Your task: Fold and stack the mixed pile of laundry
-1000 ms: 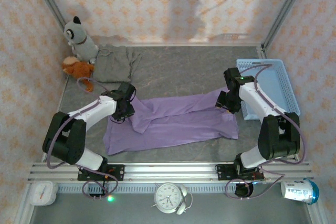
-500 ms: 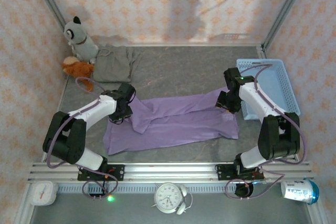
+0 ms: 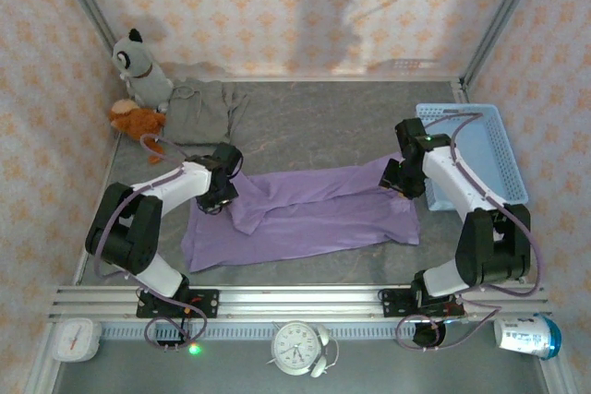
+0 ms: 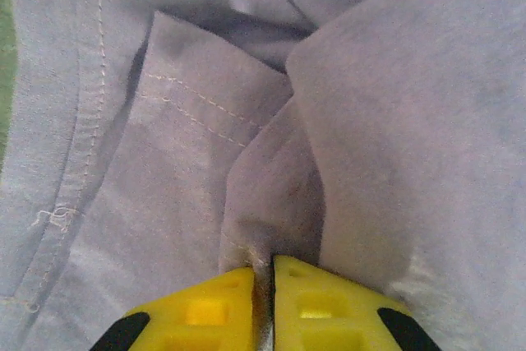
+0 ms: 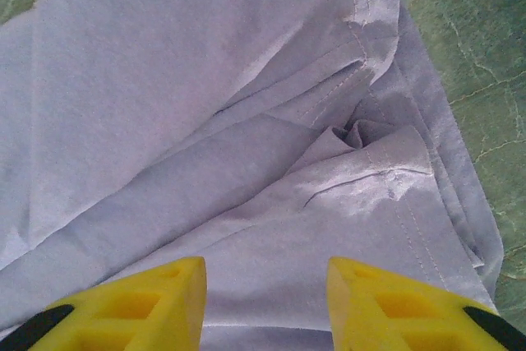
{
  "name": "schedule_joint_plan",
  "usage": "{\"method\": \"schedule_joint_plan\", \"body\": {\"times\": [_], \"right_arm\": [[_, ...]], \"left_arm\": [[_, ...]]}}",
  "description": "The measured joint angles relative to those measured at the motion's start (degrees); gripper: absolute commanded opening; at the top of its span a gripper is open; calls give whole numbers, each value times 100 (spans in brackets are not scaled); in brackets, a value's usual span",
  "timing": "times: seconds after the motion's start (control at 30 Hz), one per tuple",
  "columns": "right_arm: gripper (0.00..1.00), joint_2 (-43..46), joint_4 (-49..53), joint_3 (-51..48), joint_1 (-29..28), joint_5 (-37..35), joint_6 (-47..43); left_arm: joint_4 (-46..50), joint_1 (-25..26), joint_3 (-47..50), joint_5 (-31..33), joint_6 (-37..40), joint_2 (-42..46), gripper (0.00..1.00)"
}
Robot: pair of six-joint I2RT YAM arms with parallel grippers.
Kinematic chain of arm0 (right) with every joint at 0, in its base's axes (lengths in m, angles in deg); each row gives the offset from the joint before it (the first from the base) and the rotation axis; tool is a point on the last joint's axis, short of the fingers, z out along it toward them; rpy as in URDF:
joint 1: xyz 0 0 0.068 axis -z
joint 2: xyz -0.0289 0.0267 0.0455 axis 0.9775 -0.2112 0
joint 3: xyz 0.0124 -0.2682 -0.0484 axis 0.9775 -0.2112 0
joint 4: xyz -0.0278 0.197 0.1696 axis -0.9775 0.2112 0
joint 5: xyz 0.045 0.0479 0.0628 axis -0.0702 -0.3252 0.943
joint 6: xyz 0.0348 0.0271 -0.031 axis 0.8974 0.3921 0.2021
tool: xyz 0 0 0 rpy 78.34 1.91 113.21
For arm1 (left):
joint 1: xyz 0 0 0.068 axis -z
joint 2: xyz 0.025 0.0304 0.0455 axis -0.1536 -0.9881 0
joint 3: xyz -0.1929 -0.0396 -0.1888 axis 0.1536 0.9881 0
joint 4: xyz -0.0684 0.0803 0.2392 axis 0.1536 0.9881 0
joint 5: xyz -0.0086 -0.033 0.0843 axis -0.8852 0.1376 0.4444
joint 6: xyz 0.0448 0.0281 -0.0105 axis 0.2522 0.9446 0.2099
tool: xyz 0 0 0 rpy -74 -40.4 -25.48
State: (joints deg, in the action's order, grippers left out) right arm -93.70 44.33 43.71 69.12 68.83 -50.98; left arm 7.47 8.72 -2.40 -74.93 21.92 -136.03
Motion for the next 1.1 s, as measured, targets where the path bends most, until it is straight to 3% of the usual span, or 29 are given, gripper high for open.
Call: {"method": "schedule_joint_plan", "body": {"times": [0.2, 0.4, 0.7, 0.73, 0.83, 0.87, 0.93, 1.1], "right_arm": [[43, 9, -39, 0, -50, 181, 61], [43, -133, -221, 0, -199, 369, 85], [43, -348, -540, 0, -472, 608, 103], [43, -365, -566, 0, -551, 629, 103], [43, -411, -623, 0, -769, 662, 107], [43, -433, -636, 0, -833, 678, 109], [43, -470, -640, 0, -911, 686, 125], [42, -485, -660, -4, -981, 699, 173]], "left_arm": [[702, 7, -564, 31, 151, 417, 2], [1589, 221, -686, 44, 24, 1641, 0], [2612, 874, 787, -245, -1458, 4275, 1], [2677, 933, 918, -310, -1613, 4409, 8], [2717, 1084, 1029, -452, -1897, 4385, 49], [2693, 1110, 1008, -468, -1956, 4297, 54], [2695, 1121, 850, -452, -1998, 4103, 60], [2487, 1121, 131, -33, -1921, 3519, 60]]}}
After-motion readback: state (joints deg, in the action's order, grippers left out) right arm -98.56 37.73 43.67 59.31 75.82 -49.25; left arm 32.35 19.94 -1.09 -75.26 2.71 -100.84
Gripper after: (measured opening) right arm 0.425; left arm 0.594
